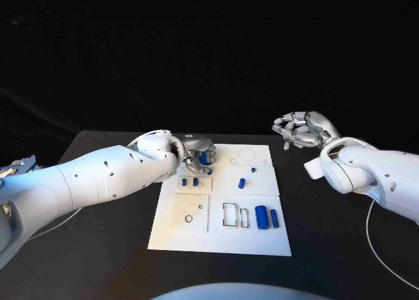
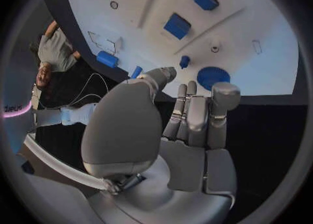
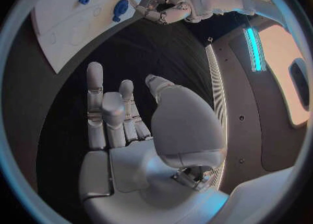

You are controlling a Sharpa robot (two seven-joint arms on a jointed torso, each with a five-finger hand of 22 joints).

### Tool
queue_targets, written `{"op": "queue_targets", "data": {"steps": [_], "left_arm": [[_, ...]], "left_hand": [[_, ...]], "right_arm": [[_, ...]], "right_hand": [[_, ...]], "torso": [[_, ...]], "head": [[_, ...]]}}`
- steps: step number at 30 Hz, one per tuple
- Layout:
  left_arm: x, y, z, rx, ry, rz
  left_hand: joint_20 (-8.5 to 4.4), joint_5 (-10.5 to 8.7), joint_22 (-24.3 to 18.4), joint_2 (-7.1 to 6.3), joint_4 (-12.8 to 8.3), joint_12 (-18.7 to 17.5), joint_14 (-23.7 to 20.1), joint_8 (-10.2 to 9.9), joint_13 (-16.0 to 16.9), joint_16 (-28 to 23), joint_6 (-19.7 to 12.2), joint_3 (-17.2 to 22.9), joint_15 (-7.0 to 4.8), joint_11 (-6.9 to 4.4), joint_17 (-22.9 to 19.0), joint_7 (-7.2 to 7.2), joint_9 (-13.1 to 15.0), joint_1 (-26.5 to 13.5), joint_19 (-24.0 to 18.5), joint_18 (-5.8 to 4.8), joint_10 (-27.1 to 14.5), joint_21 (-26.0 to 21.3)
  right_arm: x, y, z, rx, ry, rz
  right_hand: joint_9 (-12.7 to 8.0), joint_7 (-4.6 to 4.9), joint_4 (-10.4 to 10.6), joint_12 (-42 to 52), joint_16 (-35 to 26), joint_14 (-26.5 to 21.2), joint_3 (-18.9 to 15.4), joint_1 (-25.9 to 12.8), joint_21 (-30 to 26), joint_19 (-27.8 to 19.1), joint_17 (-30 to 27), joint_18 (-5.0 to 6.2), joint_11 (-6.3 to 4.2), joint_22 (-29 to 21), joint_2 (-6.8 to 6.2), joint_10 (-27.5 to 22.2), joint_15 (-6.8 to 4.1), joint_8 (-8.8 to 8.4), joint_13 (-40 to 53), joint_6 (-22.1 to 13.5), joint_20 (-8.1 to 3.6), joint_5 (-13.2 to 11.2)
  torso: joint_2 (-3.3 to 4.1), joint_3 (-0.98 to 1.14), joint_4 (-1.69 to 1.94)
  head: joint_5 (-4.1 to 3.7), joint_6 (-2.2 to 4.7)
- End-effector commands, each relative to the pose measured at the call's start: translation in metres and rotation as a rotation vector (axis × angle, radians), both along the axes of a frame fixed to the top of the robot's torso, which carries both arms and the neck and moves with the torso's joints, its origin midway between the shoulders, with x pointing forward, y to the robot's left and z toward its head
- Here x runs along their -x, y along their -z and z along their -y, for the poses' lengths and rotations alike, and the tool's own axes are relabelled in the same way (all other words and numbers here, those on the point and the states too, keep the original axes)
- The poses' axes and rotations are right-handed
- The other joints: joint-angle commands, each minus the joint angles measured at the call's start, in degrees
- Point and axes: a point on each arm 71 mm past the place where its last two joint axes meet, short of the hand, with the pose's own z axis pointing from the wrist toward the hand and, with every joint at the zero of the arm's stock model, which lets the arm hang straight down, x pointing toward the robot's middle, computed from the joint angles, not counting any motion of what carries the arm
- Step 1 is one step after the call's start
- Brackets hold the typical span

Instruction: Assemble the parts on the task board

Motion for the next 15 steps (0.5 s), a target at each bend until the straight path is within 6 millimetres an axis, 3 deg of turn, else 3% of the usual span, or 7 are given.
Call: {"op": "queue_targets", "data": {"steps": [1, 6, 15], "left_arm": [[0.001, 0.003, 0.003, -0.036, 0.013, -0.007], [0.002, 0.008, 0.007, -0.034, 0.021, -0.013], [0.002, 0.019, 0.011, -0.034, 0.016, -0.021]], "left_hand": [[0.01, -0.25, 1.0, -0.11, -0.1, -0.3, 0.7, -0.3, -0.2, 0.6, 0.6, -0.1, -0.01, -0.08, 0.3, -0.08, -0.2, 0.0, 0.6, -0.89, 1.0, 0.8], [-0.19, -0.26, 3.7, 0.06, -0.3, -0.2, 1.3, -0.5, -0.7, 1.1, 1.8, 0.5, -0.26, -0.38, 0.8, -0.40, -0.7, 0.1, 1.7, -1.35, 3.0, 2.7], [-0.36, -0.27, 5.4, 0.24, -0.6, -0.2, 1.6, -0.6, -0.9, 1.4, 2.4, 1.0, -0.42, -0.56, 1.1, -0.51, -0.9, 0.3, 2.4, -1.64, 3.9, 3.8]], "right_arm": [[0.001, -0.001, -0.002, -0.003, -0.013, 0.010], [0.000, -0.001, -0.003, -0.003, -0.015, 0.009], [0.000, 0.000, -0.003, -0.004, -0.017, 0.008]], "right_hand": [[-0.1, 0.23, 0.3, -0.3, -0.3, -0.5, 0.0, 0.8, -0.2, -0.4, -0.1, 0.66, -0.05, -0.1, 0.00, -0.3, 0.03, 0.20, -0.1, -0.4, 0.13, 0.3], [-0.1, 0.23, 0.3, -0.3, -0.3, -0.5, 0.0, 0.8, -0.2, -0.4, -0.1, 0.66, -0.05, -0.1, 0.00, -0.3, 0.03, 0.20, -0.1, -0.4, 0.13, 0.3], [-0.1, 0.23, 0.3, -0.3, -0.4, -0.6, 0.0, 0.8, -0.3, -0.4, -0.2, 0.66, -0.04, -0.1, 0.01, -0.3, 0.03, 0.22, -0.2, -0.4, 0.13, 0.3]], "torso": [[0.02, -0.02, 0.02], [0.02, -0.09, 0.06], [0.02, -0.02, 0.02]], "head": [[-0.08, -0.22], [-0.20, -0.21], [-0.39, -0.29]]}}
